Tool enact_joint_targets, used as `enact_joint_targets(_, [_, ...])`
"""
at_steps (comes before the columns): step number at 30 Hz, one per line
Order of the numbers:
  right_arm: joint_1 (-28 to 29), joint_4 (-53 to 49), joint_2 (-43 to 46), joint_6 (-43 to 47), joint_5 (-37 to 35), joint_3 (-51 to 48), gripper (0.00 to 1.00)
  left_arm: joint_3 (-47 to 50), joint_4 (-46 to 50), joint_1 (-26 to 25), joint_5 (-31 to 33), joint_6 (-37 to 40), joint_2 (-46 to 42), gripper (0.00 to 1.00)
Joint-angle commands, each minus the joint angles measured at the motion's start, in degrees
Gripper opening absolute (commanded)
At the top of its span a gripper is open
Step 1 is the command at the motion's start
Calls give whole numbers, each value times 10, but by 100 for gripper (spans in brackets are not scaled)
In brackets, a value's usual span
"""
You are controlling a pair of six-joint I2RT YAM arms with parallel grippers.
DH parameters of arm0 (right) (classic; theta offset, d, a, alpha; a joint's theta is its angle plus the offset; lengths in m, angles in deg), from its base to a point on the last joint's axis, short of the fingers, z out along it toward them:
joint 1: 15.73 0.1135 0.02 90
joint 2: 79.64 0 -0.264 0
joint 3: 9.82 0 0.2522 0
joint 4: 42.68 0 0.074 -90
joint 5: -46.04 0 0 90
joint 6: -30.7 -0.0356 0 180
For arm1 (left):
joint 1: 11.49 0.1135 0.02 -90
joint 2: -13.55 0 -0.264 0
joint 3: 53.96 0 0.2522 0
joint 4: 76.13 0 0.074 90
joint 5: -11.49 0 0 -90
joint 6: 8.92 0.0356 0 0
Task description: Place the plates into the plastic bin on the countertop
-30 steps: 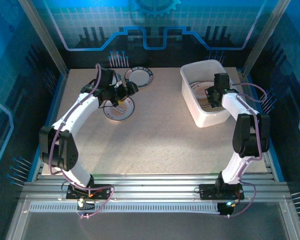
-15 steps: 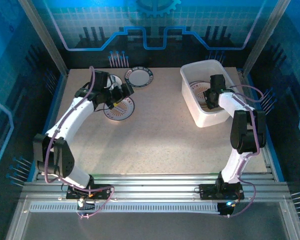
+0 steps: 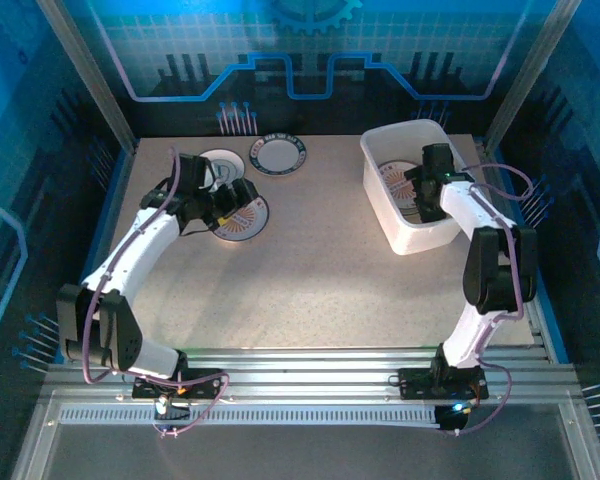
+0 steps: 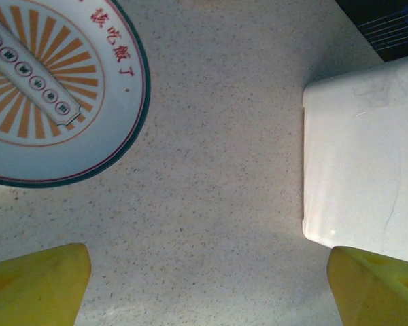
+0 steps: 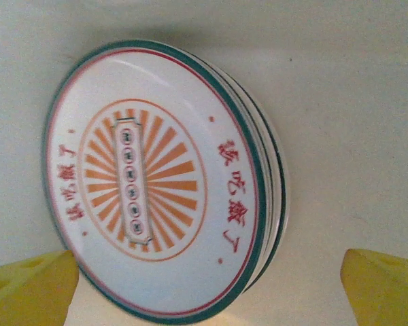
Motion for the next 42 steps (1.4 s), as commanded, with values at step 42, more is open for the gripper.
enact_joint_targets(42, [156, 27, 277, 303, 132, -84, 89, 89, -174, 109, 1, -39, 191, 82])
